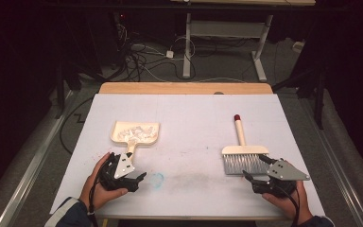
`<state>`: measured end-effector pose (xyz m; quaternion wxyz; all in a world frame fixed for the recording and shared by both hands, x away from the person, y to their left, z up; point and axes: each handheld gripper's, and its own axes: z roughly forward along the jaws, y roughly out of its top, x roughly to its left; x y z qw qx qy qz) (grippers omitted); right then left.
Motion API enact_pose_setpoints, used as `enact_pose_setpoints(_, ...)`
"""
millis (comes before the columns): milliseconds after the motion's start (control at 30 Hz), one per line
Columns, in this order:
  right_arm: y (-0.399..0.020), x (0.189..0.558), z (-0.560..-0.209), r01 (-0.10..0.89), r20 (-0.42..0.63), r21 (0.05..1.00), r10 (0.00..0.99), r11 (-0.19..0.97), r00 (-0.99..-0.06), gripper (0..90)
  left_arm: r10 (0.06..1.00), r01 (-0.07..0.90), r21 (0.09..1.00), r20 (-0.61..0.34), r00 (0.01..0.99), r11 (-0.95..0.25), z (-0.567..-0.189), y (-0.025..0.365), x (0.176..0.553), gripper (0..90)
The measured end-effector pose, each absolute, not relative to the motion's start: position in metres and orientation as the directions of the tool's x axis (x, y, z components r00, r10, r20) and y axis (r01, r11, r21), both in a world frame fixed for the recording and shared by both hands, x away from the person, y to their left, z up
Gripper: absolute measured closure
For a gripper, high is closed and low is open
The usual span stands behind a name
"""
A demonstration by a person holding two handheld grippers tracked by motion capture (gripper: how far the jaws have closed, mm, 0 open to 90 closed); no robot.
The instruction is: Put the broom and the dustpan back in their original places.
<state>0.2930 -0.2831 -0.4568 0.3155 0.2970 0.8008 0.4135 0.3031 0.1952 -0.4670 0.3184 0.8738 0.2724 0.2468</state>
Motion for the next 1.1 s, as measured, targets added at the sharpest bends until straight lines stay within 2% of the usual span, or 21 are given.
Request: enact_pose_setpoints(1100,-0.2851,0.2963,-0.4566,0.218,-0.261,0.851,0.745,0.477,-0.614,23.9,0.613,0.308,0.676,0.268,0.743,-0.669,-0.4688,0.1913,0.3075,17.2)
